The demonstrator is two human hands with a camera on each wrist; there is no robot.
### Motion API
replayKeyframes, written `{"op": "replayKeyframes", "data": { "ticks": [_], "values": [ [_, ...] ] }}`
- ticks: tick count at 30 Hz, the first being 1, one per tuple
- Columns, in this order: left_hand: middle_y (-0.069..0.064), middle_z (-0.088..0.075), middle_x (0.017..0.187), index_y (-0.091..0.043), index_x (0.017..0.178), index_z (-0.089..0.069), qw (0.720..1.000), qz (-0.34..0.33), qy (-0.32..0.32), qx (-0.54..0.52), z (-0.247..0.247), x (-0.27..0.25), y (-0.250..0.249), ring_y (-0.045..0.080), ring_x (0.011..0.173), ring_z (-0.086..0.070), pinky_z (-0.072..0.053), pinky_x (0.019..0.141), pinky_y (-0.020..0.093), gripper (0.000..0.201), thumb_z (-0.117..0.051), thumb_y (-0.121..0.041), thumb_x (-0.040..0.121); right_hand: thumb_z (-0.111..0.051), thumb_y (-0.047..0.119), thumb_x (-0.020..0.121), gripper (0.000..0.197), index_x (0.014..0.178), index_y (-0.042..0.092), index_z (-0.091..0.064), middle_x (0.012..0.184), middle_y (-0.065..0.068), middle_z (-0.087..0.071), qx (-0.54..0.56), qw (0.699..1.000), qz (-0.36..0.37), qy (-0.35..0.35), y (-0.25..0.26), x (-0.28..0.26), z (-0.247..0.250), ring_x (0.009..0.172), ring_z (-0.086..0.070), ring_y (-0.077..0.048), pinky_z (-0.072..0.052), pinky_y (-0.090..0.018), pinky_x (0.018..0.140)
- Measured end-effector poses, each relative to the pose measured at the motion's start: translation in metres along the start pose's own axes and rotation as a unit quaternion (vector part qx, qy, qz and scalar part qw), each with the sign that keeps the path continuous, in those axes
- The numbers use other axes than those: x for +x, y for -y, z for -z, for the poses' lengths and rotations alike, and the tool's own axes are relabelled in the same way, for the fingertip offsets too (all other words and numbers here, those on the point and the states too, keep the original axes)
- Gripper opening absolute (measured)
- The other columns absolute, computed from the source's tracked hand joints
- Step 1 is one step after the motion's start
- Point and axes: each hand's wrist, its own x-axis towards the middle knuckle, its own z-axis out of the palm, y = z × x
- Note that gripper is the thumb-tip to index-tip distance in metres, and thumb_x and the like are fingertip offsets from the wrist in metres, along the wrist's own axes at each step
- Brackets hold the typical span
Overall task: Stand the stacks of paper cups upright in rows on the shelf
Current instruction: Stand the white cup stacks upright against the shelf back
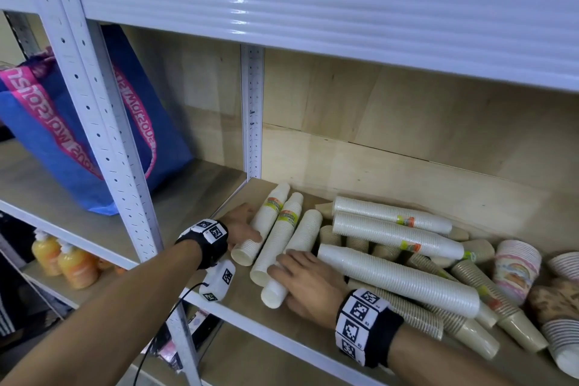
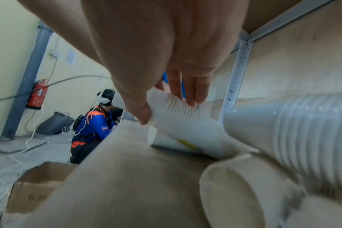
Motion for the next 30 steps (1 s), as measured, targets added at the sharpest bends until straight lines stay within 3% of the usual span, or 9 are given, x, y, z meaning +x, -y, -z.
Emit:
{"op": "replayKeyframes", "data": {
  "ticks": [2, 6, 8, 11, 14, 17, 20, 24, 30],
  "values": [
    [-0.001, -0.044, 0.140, -0.031, 0.147, -0.028, 1.000, 0.009, 0.001, -0.008, 0.002, 0.001, 0.000, 0.027, 0.110, -0.059, -0.061, 0.070, 0.046, 0.092, -0.081, -0.027, 0.071, -0.062, 0.026, 0.075, 0.048, 0.121, 0.018, -0.053, 0.117, -0.004, -0.059, 0.028, 0.998, -0.008, -0.053, -0.002, 0.003, 0.019, 0.106, -0.059, -0.023, -0.050, -0.037, 0.094],
    [0.003, -0.041, 0.146, -0.026, 0.153, -0.018, 1.000, 0.001, 0.000, -0.027, 0.011, 0.002, -0.005, 0.029, 0.114, -0.058, -0.061, 0.074, 0.046, 0.097, -0.079, -0.024, 0.077, -0.062, 0.031, 0.080, 0.042, 0.120, 0.018, -0.056, 0.112, 0.000, -0.065, 0.069, 0.981, -0.081, -0.161, -0.011, 0.014, 0.065, 0.090, -0.067, -0.021, -0.052, -0.029, 0.074],
    [0.002, -0.051, 0.134, -0.019, 0.149, -0.028, 0.999, -0.020, -0.019, -0.031, 0.015, 0.004, -0.008, 0.023, 0.109, -0.058, -0.059, 0.074, 0.038, 0.086, -0.077, -0.018, 0.078, -0.061, 0.034, 0.085, 0.042, 0.123, 0.018, -0.055, 0.113, -0.001, -0.065, 0.104, 0.967, -0.127, -0.193, -0.018, 0.021, 0.087, 0.090, -0.067, -0.022, -0.051, -0.030, 0.071],
    [0.001, -0.061, 0.118, -0.013, 0.134, -0.046, 0.995, -0.052, -0.062, -0.049, 0.022, 0.009, -0.011, 0.019, 0.102, -0.059, -0.049, 0.072, 0.025, 0.064, -0.075, -0.005, 0.078, -0.065, 0.036, 0.083, 0.044, 0.123, 0.019, -0.055, 0.115, 0.000, -0.064, 0.143, 0.940, -0.175, -0.254, -0.031, 0.035, 0.122, 0.093, -0.065, -0.021, -0.053, -0.031, 0.076],
    [-0.001, -0.057, 0.110, -0.014, 0.129, -0.046, 0.990, -0.057, -0.101, -0.075, 0.032, 0.013, -0.012, 0.019, 0.103, -0.056, -0.045, 0.082, 0.031, 0.062, -0.076, -0.002, 0.076, -0.066, 0.039, 0.081, 0.037, 0.111, 0.020, -0.057, 0.104, 0.004, -0.066, 0.190, 0.911, -0.219, -0.293, -0.048, 0.054, 0.153, 0.087, -0.062, -0.015, -0.050, -0.027, 0.073],
    [-0.001, -0.057, 0.109, -0.016, 0.121, -0.045, 0.985, -0.050, -0.131, -0.101, 0.040, 0.020, -0.008, 0.023, 0.106, -0.057, -0.047, 0.083, 0.034, 0.063, -0.079, -0.004, 0.070, -0.067, 0.038, 0.081, 0.030, 0.100, 0.017, -0.057, 0.092, 0.006, -0.064, 0.250, 0.882, -0.259, -0.304, -0.067, 0.077, 0.171, 0.079, -0.061, -0.011, -0.045, -0.023, 0.065],
    [0.001, -0.057, 0.112, -0.016, 0.121, -0.044, 0.980, -0.049, -0.152, -0.121, 0.043, 0.025, -0.005, 0.023, 0.107, -0.056, -0.045, 0.083, 0.035, 0.063, -0.078, -0.002, 0.070, -0.067, 0.036, 0.083, 0.031, 0.104, 0.015, -0.059, 0.094, 0.006, -0.065, 0.306, 0.861, -0.281, -0.293, -0.085, 0.103, 0.166, 0.082, -0.062, -0.012, -0.043, -0.021, 0.065],
    [0.000, -0.054, 0.115, -0.015, 0.129, -0.041, 0.975, -0.048, -0.170, -0.134, 0.043, 0.031, -0.004, 0.019, 0.105, -0.051, -0.044, 0.085, 0.034, 0.069, -0.077, 0.000, 0.072, -0.066, 0.036, 0.082, 0.035, 0.108, 0.014, -0.060, 0.102, 0.002, -0.068, 0.329, 0.856, -0.305, -0.257, -0.102, 0.135, 0.142, 0.088, -0.064, -0.016, -0.045, -0.024, 0.071],
    [0.003, -0.058, 0.121, -0.020, 0.121, -0.044, 0.972, -0.056, -0.181, -0.137, 0.038, 0.041, 0.000, 0.025, 0.112, -0.056, -0.048, 0.096, 0.047, 0.070, -0.081, -0.002, 0.064, -0.065, 0.039, 0.080, 0.037, 0.107, 0.014, -0.061, 0.102, -0.001, -0.067, 0.328, 0.860, -0.327, -0.213, -0.112, 0.165, 0.111, 0.091, -0.063, -0.021, -0.045, -0.027, 0.072]
  ]
}}
